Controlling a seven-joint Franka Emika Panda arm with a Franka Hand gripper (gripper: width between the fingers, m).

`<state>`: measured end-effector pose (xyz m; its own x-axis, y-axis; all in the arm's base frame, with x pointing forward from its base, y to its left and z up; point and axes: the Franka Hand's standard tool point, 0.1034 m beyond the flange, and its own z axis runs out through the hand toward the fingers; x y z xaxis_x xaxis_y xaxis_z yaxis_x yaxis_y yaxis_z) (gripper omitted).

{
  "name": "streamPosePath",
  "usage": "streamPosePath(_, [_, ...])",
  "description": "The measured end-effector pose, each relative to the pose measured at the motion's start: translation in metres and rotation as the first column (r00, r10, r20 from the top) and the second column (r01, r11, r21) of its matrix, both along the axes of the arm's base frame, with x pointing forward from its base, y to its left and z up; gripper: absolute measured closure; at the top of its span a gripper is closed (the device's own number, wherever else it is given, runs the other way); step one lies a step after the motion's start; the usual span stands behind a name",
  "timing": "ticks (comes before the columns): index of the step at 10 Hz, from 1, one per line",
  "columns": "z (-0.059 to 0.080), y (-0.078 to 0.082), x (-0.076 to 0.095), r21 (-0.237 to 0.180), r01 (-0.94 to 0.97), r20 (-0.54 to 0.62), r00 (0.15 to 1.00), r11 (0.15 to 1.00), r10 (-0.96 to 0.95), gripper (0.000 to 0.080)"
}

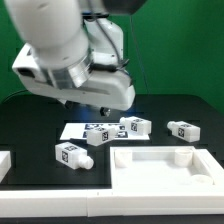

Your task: Assemble one leg

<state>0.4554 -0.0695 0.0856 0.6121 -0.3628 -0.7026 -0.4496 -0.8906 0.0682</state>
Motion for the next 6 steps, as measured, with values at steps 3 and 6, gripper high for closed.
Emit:
streamPosePath(3, [-0.006, -0.003, 0.001, 0.018, -0.001, -0.070, 0.998, 1.000, 0.002, 0.0150])
streamPosePath(6, [-0.036, 0.016, -0.025, 0.056, 0.181, -0.093, 0.980, 0.982, -0.175, 0.0150])
